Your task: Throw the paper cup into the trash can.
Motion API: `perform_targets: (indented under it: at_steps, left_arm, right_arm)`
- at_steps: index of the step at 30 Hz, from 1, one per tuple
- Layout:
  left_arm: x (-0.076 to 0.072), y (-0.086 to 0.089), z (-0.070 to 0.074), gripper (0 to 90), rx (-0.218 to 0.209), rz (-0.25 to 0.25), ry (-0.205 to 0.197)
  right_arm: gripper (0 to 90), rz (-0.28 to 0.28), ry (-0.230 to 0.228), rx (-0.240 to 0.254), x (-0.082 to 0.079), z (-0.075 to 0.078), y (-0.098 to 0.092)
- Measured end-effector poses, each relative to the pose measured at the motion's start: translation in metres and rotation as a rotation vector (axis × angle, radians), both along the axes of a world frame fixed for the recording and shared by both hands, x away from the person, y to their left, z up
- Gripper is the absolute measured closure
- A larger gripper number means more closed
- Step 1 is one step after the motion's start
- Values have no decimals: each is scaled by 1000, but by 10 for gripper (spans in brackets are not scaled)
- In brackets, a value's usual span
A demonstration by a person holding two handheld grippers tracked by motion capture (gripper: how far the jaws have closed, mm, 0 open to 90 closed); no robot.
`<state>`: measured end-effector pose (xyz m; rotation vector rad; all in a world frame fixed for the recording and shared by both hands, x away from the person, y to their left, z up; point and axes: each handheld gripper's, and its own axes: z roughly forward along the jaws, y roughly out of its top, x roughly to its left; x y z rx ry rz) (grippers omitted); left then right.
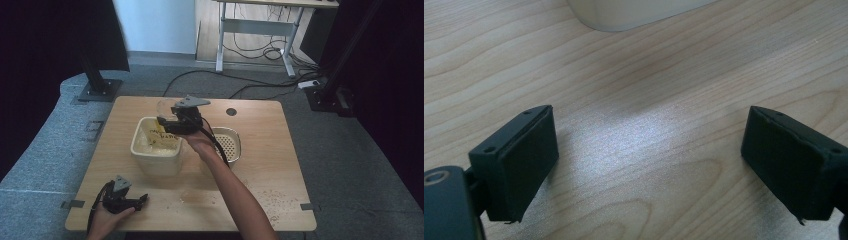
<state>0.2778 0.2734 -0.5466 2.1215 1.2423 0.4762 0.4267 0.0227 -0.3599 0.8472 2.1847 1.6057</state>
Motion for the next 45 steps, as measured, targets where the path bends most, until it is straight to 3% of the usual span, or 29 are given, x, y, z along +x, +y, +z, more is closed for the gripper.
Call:
perform_targets:
  at_steps: [1,2,5,12,18,19,30,31,36,39,45]
  left_arm:
    - [0,0,0,76,1,-1,1]
    - [0,0,0,76,1,-1,2]
    - [0,0,0,76,0,-2,-1]
    - [0,0,0,75,2,-6,2]
    - [-1,0,0,76,2,-6,-1]
    - [-1,0,0,76,2,-5,-3]
    - [-1,0,0,76,1,-5,-2]
    - [-1,0,0,76,0,-5,-3]
    - [-1,0,0,76,0,-5,-3]
    - [-1,0,0,76,0,-5,-2]
    - [0,0,0,76,0,-4,-2]
  right_arm:
    - [348,7,7,-1,2,-2,5]
    - [249,12,22,7,7,-4,15]
    - [152,11,74,-15,15,-6,26]
    - [140,-5,70,-20,13,-5,25]
    - [195,-12,2,-3,1,-3,2]
    - [200,-22,-23,-6,-4,-4,-11]
    - [260,-44,-88,-17,-38,-17,-90]
    - [273,-48,-104,-8,-47,-23,-109]
    - [276,-102,-126,3,-71,-42,-161]
    - [271,-96,-141,22,-85,-57,-190]
    - [264,-156,-105,58,-107,-91,-233]
